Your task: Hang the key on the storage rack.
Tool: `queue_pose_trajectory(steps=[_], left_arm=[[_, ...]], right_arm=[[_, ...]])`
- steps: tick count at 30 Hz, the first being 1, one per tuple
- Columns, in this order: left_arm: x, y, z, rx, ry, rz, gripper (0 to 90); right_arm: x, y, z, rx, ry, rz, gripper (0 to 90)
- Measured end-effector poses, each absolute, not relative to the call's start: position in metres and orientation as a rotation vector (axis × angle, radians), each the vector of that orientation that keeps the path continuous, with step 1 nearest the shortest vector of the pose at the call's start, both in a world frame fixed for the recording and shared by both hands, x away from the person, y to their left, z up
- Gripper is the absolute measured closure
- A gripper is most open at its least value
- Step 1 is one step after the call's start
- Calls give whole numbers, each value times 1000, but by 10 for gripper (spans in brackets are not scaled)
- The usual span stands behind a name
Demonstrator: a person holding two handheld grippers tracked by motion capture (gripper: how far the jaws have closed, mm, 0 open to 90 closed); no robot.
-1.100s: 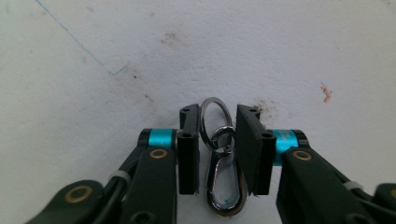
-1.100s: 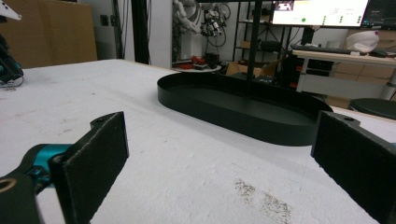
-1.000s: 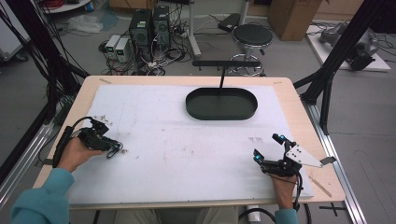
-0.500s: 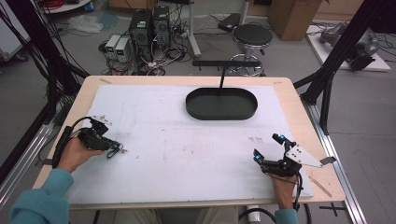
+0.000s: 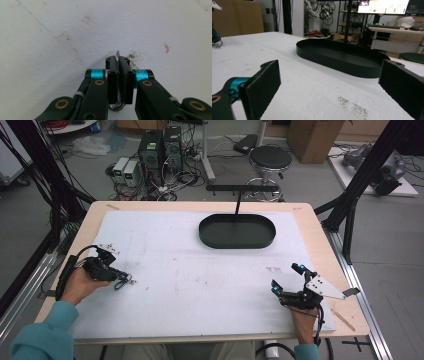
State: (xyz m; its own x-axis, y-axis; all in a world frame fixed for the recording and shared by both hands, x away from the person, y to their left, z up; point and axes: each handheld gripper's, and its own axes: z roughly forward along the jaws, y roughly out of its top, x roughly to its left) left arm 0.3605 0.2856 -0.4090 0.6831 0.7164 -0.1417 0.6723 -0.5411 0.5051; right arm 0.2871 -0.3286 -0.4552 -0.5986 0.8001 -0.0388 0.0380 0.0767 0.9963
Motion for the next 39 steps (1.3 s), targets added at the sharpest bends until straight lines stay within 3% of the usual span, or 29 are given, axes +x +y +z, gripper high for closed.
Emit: queue_pose_trajectory(steps=[14, 25, 39], left_arm=[[358, 283, -407, 2372, 1065, 157, 881], [354, 286, -398, 2278, 1033, 220, 882], [348, 284, -385, 2119, 871, 235, 882]], right_arm=[[287, -328, -455, 837, 1745, 1582, 34], [287, -328, -455, 837, 1744, 1581, 34], [289, -327, -454, 864, 1764, 1565, 34]])
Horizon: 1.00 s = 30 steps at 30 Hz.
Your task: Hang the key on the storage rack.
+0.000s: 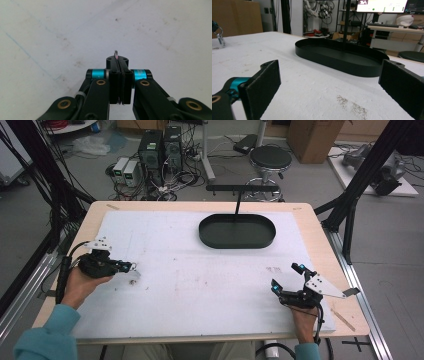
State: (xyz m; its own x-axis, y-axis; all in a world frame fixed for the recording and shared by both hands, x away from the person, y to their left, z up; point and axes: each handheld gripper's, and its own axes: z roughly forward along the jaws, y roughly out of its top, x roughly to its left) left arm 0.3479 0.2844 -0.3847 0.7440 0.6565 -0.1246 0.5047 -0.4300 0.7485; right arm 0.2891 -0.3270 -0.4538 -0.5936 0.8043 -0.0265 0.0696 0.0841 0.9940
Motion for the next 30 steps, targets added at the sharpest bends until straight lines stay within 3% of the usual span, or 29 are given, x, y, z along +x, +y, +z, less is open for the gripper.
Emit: queue_pose_trajectory(steps=[8, 30], left_arm=[[350, 272, -376, 2038, 816, 284, 883], [360, 213, -350, 1867, 582, 209, 883]], right_arm=[[294, -320, -442, 832, 1801, 1588, 34], [320, -283, -363, 578, 2058, 1805, 34]])
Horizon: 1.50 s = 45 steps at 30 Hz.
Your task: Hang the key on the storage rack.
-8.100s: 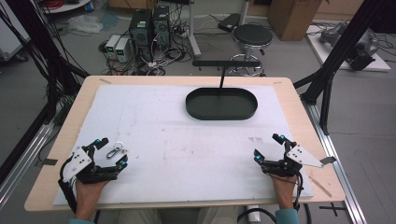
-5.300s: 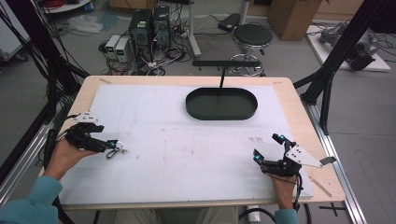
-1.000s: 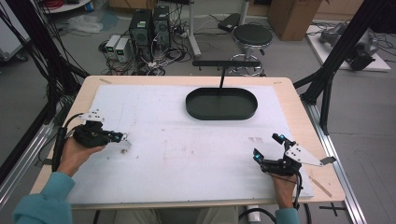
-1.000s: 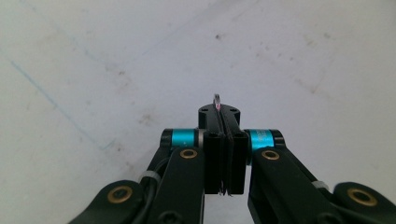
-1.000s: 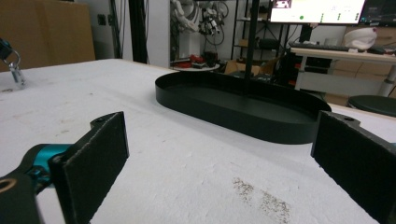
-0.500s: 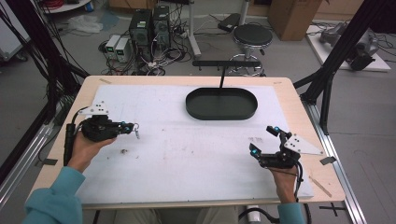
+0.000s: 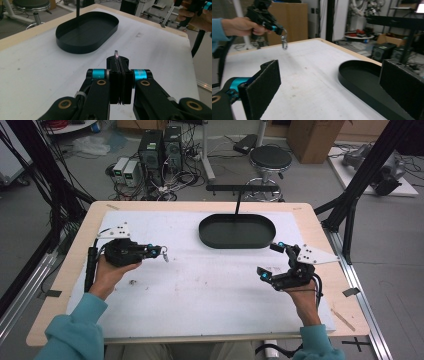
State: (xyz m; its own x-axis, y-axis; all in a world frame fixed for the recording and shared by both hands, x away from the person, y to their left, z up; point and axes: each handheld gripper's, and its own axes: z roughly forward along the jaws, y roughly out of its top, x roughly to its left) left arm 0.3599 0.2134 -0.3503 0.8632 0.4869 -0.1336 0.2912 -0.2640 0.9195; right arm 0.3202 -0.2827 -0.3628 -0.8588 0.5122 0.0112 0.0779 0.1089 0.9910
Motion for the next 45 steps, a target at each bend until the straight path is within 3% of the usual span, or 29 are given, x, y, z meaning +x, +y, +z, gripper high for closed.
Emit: queue_pose_trajectory(steps=[12, 32, 37, 45], left_arm=[[361, 179, -331, 1820, 370, 155, 883], [361, 134, -323, 1774, 166, 51, 882], [361, 129, -324, 1757, 147, 40, 882], [361, 125, -324, 1749, 127, 26, 882]], right_arm=[[338, -255, -337, 453, 2194, 1873, 34], [369, -201, -306, 169, 2473, 1872, 60], [372, -190, -303, 94, 2537, 1859, 166], [376, -173, -301, 25, 2590, 1821, 258]])
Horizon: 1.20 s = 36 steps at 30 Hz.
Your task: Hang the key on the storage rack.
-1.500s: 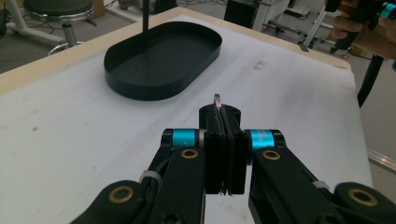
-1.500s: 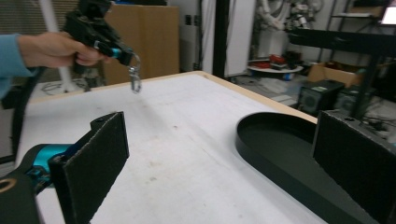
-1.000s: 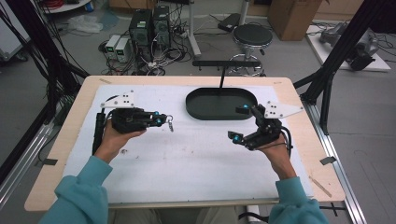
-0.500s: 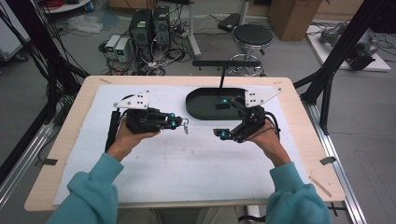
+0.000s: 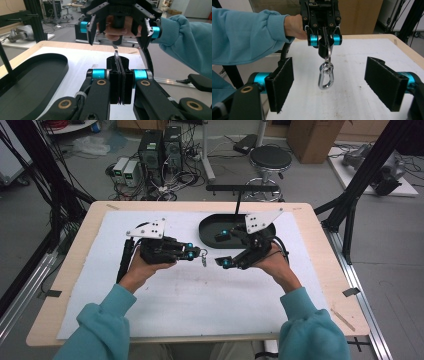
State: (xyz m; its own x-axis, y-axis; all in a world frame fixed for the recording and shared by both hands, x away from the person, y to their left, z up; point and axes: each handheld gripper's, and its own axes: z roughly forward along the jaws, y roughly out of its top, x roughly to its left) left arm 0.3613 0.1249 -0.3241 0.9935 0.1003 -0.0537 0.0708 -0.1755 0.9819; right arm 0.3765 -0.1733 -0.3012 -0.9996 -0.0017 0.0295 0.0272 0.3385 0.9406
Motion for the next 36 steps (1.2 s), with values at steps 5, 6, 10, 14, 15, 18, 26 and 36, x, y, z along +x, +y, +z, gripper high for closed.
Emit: queue_pose_trajectory(steps=[5, 6, 10, 14, 15, 18, 26, 36], left_arm=[[361, 123, -323, 1735, 107, 22, 882], [361, 122, -324, 1728, 106, 18, 882], [361, 120, -324, 1736, 97, 18, 882], [361, 120, -325, 1737, 97, 21, 882], [361, 119, -325, 1735, 96, 18, 883], [360, 118, -325, 1737, 95, 20, 883], [360, 118, -324, 1741, 92, 22, 882], [359, 118, -324, 1741, 88, 26, 882]], right_arm=[[381, -168, -301, 5, -2547, -1789, 375], [381, -167, -302, 5, -2540, -1782, 393], [382, -165, -303, 19, -2538, -1762, 465], [383, -163, -304, 36, -2528, -1747, 529], [383, -163, -304, 36, -2524, -1743, 543], [383, -162, -304, 41, -2533, -1724, 584], [381, -160, -303, 65, -2529, -1716, 704], [379, -160, -303, 76, -2526, -1709, 777]])
